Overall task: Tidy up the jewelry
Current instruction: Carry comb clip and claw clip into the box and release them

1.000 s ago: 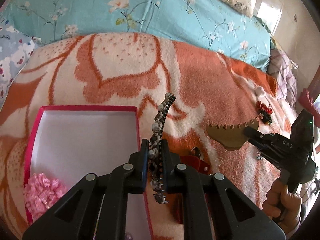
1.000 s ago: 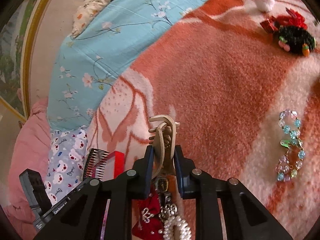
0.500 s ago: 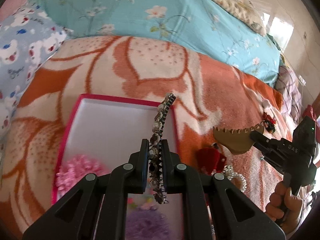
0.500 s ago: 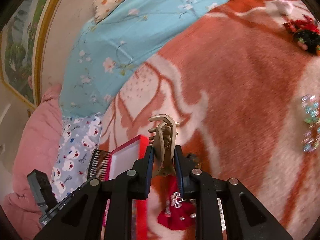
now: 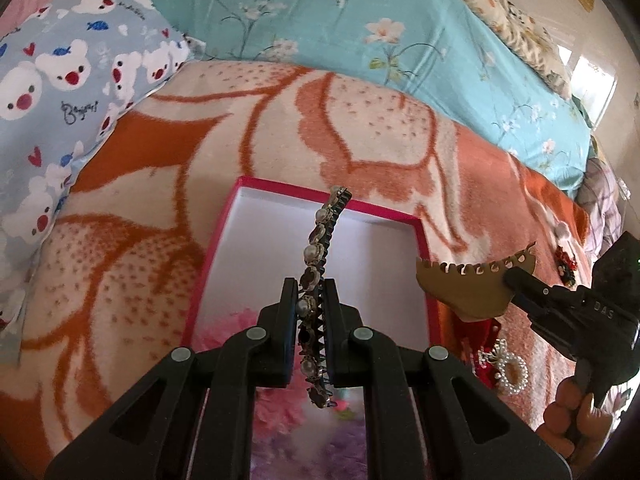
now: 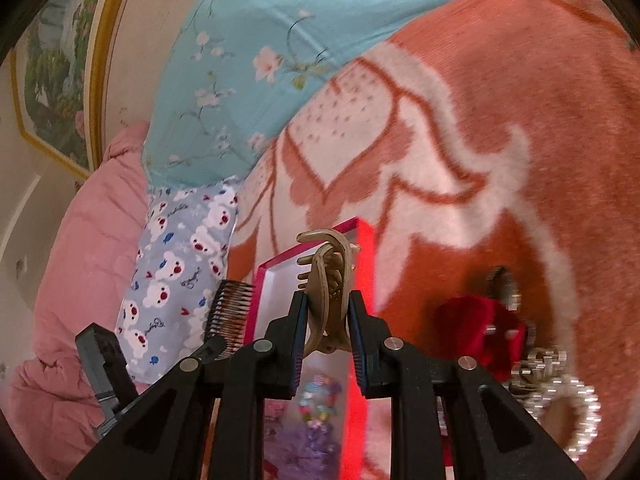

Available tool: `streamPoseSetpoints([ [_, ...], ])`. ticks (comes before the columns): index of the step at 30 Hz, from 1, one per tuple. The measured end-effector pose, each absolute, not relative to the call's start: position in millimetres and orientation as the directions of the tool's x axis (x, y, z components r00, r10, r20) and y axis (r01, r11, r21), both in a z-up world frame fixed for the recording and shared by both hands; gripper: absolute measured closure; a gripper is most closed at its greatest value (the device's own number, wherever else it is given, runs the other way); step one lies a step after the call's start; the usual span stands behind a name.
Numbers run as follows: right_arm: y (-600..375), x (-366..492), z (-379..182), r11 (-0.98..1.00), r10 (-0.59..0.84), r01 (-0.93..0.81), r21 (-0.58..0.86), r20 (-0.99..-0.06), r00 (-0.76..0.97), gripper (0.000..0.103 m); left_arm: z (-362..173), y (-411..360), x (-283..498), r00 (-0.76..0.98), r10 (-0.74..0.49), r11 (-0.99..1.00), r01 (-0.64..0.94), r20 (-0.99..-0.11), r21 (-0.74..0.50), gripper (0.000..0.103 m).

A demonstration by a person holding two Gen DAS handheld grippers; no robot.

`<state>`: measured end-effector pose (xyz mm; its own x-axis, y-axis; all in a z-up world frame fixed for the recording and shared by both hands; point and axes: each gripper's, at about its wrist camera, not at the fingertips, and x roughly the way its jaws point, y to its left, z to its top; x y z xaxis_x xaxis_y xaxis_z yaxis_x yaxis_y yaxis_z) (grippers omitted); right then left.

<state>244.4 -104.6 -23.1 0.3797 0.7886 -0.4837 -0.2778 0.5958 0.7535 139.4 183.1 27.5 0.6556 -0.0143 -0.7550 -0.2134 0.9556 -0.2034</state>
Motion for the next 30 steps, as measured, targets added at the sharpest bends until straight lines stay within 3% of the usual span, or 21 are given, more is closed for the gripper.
streamPoseSetpoints([
  [30, 3, 301, -61, 0.555, 0.829, -0.241, 0.796, -0.506, 0.237, 0.082, -17, 222, 195, 0.611, 0.044, 0.943, -0.287, -0.791, -0.169, 0.094],
])
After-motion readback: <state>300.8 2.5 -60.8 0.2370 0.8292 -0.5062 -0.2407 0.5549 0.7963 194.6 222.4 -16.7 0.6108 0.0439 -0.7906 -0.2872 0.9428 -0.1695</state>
